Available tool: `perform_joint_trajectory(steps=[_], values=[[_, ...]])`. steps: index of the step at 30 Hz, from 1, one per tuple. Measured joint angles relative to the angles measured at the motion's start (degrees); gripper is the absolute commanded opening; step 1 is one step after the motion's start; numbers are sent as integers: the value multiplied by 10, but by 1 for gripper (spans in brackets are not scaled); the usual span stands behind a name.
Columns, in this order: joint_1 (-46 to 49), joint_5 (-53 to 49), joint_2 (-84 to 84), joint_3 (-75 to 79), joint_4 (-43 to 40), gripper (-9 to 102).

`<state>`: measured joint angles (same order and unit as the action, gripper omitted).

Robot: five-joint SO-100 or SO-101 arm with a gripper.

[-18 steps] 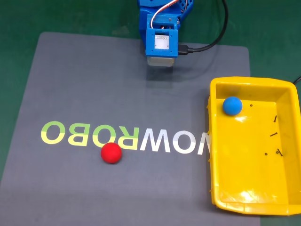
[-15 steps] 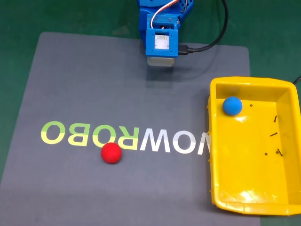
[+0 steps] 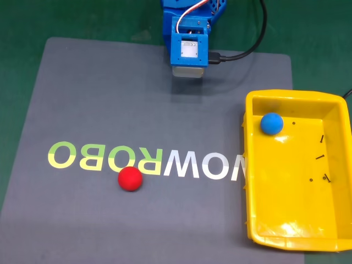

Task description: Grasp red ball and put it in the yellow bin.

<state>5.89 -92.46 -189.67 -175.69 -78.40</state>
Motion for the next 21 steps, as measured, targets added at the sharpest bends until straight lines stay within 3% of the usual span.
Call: perform_joint_trajectory(steps=[3, 10, 21], values=[[0, 0, 0, 0, 0, 3], [2, 28, 0, 0, 62, 24], [47, -12, 2, 0, 228, 28]])
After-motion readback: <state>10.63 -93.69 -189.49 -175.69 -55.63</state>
